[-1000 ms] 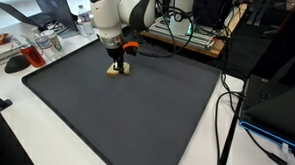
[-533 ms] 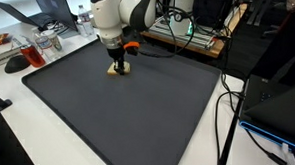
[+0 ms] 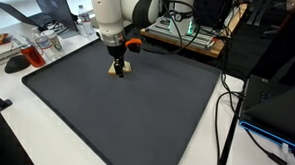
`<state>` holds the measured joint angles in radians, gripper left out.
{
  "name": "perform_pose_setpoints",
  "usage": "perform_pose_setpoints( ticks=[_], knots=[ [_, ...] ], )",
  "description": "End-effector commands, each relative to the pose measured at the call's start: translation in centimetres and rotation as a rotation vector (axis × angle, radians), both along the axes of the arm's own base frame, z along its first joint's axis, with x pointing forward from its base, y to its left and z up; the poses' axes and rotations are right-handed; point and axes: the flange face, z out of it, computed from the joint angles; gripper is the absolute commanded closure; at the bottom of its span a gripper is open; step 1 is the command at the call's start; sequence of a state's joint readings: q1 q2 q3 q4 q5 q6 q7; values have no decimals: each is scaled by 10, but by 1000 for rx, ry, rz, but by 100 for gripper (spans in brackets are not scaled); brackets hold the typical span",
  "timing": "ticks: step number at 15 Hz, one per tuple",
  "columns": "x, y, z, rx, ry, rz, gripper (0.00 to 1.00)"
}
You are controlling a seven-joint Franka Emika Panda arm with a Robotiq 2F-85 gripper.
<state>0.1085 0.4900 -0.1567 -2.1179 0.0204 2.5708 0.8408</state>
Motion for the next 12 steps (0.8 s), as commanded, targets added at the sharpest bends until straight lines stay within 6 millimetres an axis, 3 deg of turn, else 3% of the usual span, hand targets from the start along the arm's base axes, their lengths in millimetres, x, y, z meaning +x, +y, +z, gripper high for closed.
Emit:
perform_pose_setpoints(
  ticks=[1, 12],
  knots=[
    [-5, 2, 15, -16, 1, 39, 0],
    [-15, 12, 30, -91, 61, 102, 0]
  ],
)
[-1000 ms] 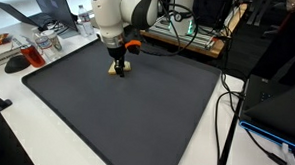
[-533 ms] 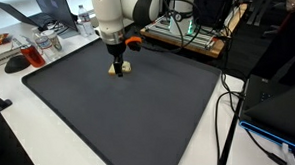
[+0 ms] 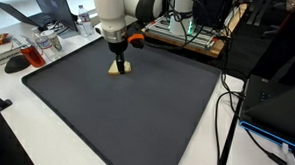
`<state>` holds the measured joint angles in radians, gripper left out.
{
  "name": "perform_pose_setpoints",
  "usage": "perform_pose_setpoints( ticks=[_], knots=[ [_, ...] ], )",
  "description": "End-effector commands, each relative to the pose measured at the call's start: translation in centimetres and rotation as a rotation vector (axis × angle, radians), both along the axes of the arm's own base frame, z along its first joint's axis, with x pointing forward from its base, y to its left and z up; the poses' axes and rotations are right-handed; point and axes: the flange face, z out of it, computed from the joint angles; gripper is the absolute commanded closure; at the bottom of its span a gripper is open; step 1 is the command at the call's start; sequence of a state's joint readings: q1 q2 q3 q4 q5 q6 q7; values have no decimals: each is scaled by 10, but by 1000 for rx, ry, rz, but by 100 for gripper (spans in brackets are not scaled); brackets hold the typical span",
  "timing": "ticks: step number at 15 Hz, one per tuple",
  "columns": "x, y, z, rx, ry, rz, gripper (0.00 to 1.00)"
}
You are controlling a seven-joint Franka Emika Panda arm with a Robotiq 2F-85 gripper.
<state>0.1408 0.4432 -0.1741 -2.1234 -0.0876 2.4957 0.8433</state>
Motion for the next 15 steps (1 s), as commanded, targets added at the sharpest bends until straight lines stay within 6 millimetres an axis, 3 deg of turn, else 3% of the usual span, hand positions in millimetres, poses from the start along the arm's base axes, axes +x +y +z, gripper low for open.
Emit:
perform_pose_setpoints(
  ticks=[1, 5, 15],
  knots=[
    [-13, 4, 13, -39, 20, 7, 0],
    [-20, 13, 21, -74, -1, -35, 0],
    [-47, 66, 51, -229, -83, -59, 0]
  ],
)
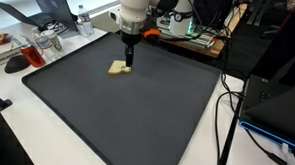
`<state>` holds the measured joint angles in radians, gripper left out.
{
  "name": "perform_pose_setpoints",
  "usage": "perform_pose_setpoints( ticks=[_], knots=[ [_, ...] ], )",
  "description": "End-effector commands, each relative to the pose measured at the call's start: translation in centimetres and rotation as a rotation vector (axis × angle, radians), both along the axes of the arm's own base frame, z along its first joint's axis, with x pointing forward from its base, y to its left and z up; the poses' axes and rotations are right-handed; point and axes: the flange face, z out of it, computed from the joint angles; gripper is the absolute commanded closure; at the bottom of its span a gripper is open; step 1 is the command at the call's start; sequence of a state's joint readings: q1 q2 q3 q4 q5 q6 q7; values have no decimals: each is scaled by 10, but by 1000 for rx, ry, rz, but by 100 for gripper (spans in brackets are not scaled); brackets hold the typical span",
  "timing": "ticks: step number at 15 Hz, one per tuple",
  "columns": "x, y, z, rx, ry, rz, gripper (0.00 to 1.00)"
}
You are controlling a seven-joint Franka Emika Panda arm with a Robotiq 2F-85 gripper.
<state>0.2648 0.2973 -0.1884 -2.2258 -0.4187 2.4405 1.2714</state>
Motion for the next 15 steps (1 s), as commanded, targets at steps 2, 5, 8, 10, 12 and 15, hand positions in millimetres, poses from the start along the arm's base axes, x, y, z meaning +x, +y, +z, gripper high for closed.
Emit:
perform_pose_setpoints(
  ticks=[2, 5, 8, 10, 12, 15],
  knots=[
    [-24, 12, 17, -32, -12, 8, 0],
    [-38, 15, 20, -10, -11, 89, 0],
    [-53, 7, 25, 41, -28, 160, 0],
    [-62, -3, 30, 96, -62, 217, 0],
    [-73, -21, 33, 165, -100, 263, 0],
    [-94, -33, 27, 258, -118, 298, 0]
  ],
)
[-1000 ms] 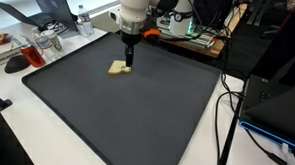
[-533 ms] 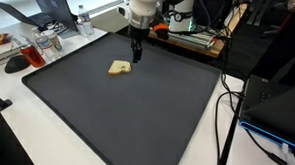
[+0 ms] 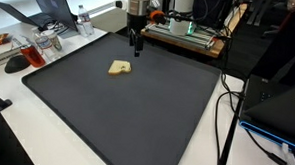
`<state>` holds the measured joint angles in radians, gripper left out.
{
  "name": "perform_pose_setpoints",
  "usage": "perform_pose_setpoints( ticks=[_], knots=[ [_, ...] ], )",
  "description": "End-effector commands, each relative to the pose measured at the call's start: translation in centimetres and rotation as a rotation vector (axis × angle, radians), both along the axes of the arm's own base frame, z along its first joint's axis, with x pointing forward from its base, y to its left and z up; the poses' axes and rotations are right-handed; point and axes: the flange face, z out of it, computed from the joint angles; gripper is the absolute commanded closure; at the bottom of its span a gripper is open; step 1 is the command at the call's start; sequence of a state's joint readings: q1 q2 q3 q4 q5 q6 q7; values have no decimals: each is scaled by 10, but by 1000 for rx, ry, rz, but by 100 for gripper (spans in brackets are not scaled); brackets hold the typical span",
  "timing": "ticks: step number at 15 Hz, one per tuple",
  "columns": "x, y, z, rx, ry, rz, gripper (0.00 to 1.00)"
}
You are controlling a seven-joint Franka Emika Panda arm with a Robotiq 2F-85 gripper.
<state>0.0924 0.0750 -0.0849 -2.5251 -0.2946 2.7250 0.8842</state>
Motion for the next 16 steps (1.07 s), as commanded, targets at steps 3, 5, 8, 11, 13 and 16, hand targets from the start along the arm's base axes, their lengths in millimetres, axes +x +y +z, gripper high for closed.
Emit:
perform_pose_setpoints(
  ticks=[3, 5, 8, 11, 13, 16],
  knots=[
    [-44, -13, 8, 166, -13, 72, 0],
    [-45, -36, 18, 214, -25, 71, 0],
    [-46, -80, 30, 259, -47, 74, 0],
    [-48, -132, 36, 274, -22, 69, 0],
    [-47, -161, 39, 293, -20, 79, 0],
    [-39, -193, 40, 319, 25, 110, 0]
  ],
)
